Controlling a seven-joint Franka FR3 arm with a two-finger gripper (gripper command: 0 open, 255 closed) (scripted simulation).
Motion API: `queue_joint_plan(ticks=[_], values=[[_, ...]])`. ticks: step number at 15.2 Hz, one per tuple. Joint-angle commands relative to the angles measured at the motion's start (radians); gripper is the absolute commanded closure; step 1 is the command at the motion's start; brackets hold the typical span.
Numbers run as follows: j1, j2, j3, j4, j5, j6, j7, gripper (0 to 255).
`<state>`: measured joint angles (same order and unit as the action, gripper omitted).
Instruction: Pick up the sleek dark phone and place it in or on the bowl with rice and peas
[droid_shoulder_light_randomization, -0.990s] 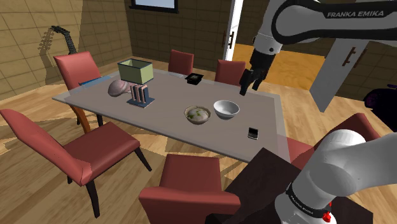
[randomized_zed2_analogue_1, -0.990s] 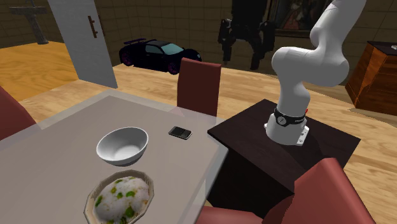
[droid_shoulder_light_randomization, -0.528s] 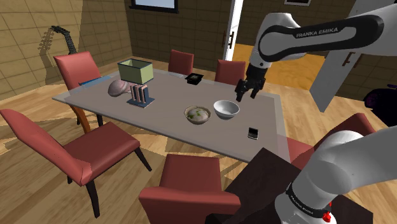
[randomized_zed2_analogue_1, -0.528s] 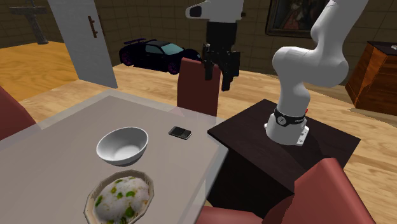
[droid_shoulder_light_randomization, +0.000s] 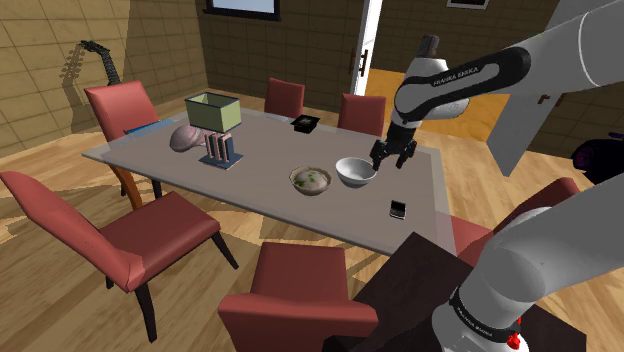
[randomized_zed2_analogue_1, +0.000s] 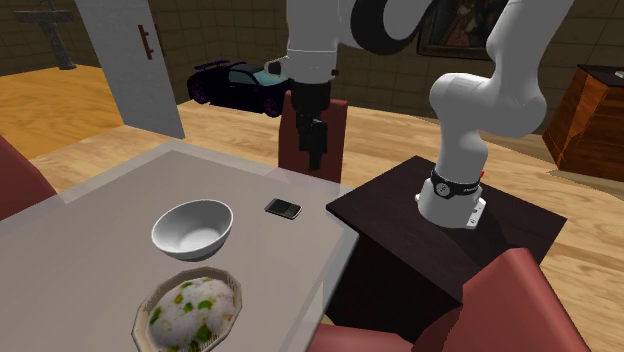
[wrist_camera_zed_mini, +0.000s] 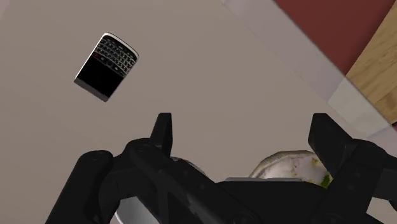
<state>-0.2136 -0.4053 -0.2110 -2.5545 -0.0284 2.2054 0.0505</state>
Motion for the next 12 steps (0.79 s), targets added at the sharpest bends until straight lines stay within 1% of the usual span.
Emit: queue_joint_plan(ticks=[1, 7, 12], values=[[-0.015, 0.067, -0.021, 0.002, 0.007, 0.06, 0.011, 0], [-0.053, 0.259, -0.087, 0.022, 0.058, 0.213, 0.018, 0], [-0.082, 0.43, -0.132, 0.058, 0.152, 0.322, -0.01, 0]])
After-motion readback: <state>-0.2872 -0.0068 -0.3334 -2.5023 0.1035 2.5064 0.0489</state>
